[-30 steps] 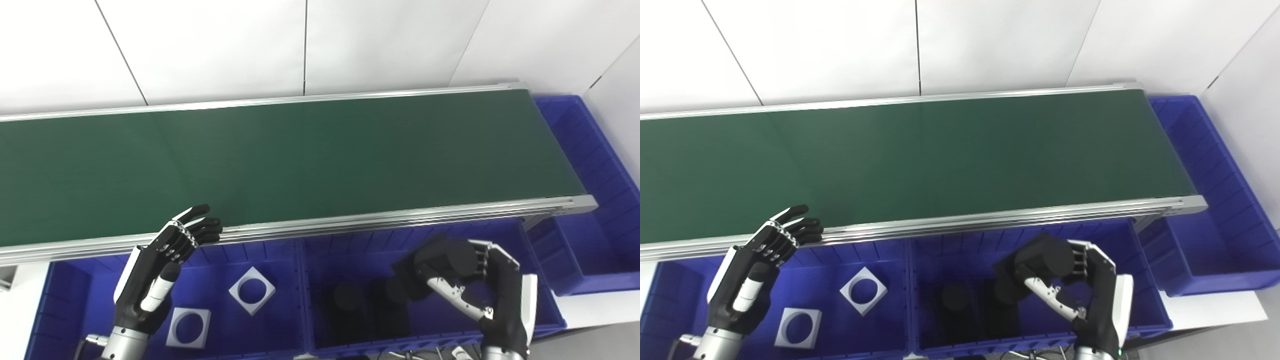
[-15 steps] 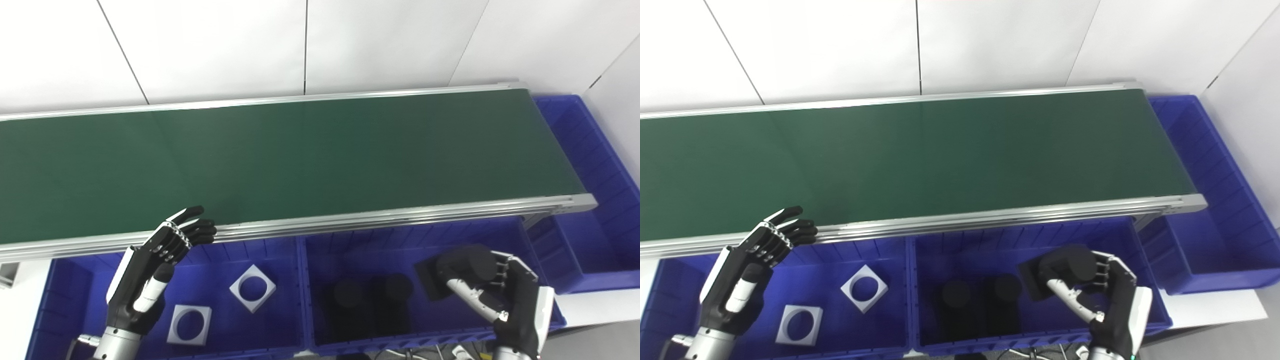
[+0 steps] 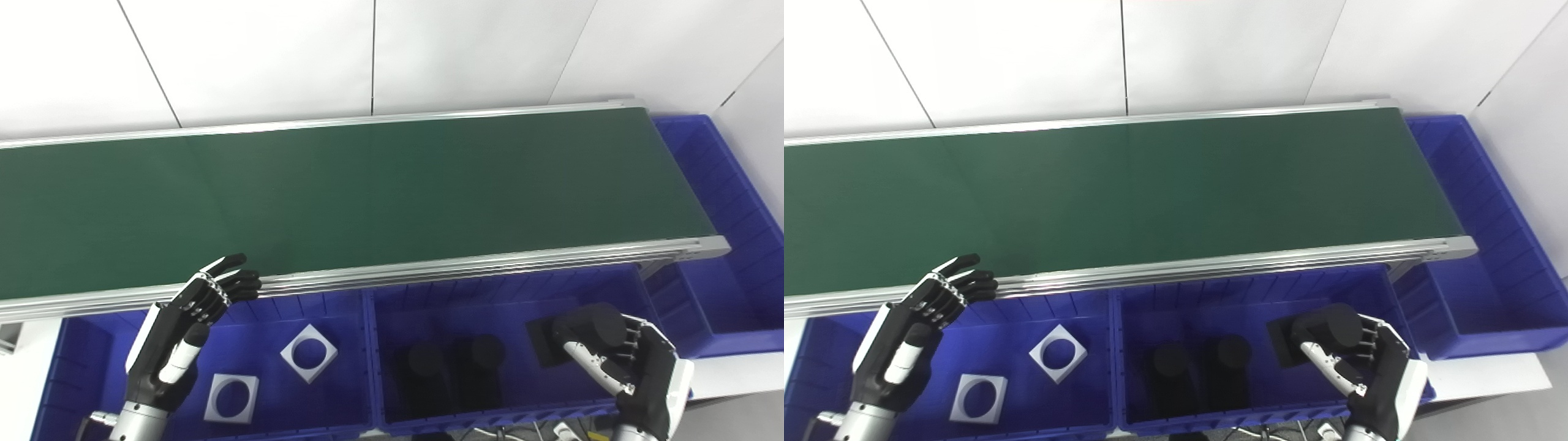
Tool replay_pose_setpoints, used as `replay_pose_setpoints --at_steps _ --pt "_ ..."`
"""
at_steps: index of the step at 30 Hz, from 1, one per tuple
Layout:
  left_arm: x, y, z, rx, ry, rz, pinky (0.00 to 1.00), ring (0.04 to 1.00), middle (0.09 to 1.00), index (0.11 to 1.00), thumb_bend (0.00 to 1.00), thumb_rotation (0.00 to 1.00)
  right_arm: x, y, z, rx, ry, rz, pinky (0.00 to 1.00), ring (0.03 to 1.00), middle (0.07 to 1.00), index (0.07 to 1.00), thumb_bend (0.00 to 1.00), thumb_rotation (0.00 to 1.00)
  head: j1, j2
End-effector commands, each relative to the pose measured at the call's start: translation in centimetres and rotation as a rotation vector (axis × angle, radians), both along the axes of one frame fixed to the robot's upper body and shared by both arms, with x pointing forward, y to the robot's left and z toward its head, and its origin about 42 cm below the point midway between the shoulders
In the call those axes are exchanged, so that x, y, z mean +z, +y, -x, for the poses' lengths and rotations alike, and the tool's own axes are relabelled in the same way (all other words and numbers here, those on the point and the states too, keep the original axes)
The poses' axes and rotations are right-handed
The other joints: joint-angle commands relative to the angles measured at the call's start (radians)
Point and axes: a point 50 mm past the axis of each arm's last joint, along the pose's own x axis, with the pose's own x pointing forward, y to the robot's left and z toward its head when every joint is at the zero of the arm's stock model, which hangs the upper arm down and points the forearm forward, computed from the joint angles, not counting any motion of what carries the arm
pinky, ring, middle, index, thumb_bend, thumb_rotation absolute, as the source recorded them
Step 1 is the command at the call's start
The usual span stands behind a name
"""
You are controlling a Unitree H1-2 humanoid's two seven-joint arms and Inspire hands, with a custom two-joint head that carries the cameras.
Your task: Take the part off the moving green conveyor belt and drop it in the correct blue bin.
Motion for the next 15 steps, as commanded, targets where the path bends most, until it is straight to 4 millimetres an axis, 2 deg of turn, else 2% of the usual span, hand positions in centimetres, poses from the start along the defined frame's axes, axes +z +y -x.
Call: replay_pose_setpoints --at_steps 1,15 --pt "0.9 0.3 -0.1 -0.008 -0.039 0.003 0.71 0.726 0.742 0.813 0.81 0.75 0.4 0.0 -0.3 -0.016 -0.063 0.014 0.33 0.402 0.436 0.504 0.53 0.00 0.002 0.001" --pt "1.5 0.0 0.1 -0.008 -0.045 0.004 0.71 0.727 0.743 0.813 0.81 0.76 -2.9 0.3 -0.5 -0.004 0.016 -0.008 0.28 0.368 0.421 0.507 0.53 0.00 0.018 0.010"
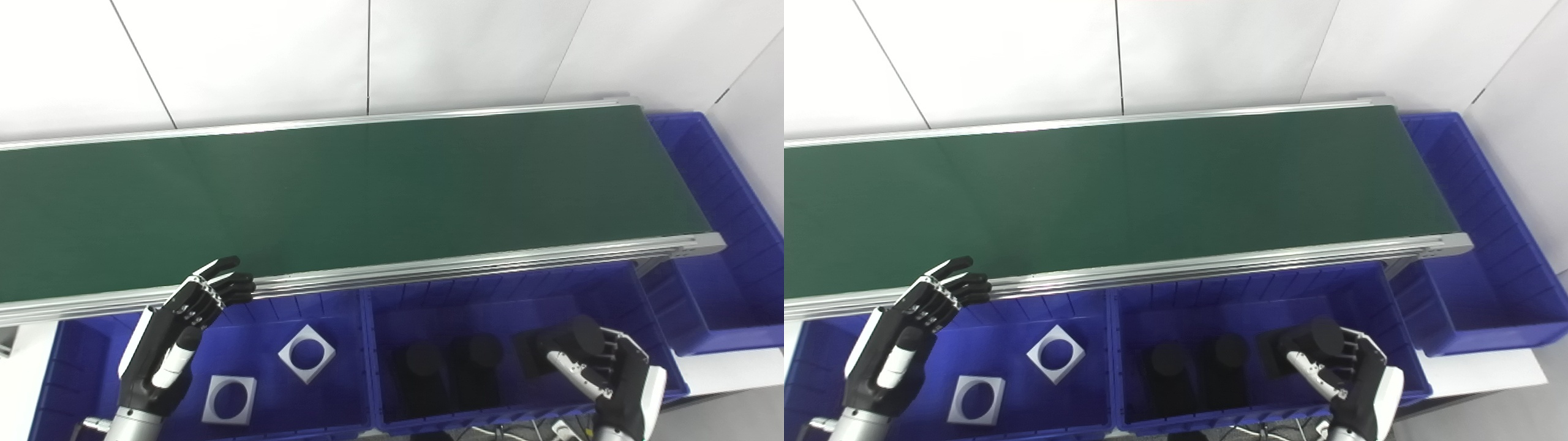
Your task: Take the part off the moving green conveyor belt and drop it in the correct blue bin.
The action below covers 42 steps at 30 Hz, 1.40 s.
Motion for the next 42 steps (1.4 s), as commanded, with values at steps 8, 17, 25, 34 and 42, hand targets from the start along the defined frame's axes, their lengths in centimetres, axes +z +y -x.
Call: replay_pose_setpoints --at_steps 8,17,25,34,42 --pt "1.1 -0.1 -0.2 -0.005 -0.034 0.000 0.71 0.725 0.742 0.811 0.82 0.76 0.6 0.2 -0.7 0.012 -0.105 0.034 0.28 0.365 0.415 0.510 0.53 0.00 0.004 -0.004" --pt "0.9 -0.2 -0.1 -0.006 -0.033 -0.003 0.72 0.729 0.745 0.815 0.82 0.76 1.1 -0.1 -0.5 0.110 -0.121 -0.034 0.68 0.768 0.814 0.857 0.82 0.24 0.005 -0.009" --pt "0.7 -0.2 -0.1 -0.005 -0.031 0.002 0.72 0.729 0.745 0.815 0.82 0.76 1.6 0.0 -0.7 0.157 -0.126 -0.055 0.78 0.881 0.918 0.981 0.90 0.32 0.008 -0.011" --pt "0.5 -0.4 -0.1 -0.006 -0.031 0.006 0.72 0.732 0.747 0.816 0.82 0.76 2.5 0.0 -0.9 0.171 -0.144 -0.048 0.84 0.896 0.920 0.985 0.89 0.34 0.015 -0.018" --pt "0.3 -0.7 -0.2 -0.009 -0.034 0.007 0.72 0.731 0.748 0.817 0.81 0.76 5.4 1.1 -1.5 0.204 -0.237 -0.048 0.80 0.868 0.894 0.937 0.87 0.32 0.030 -0.028"
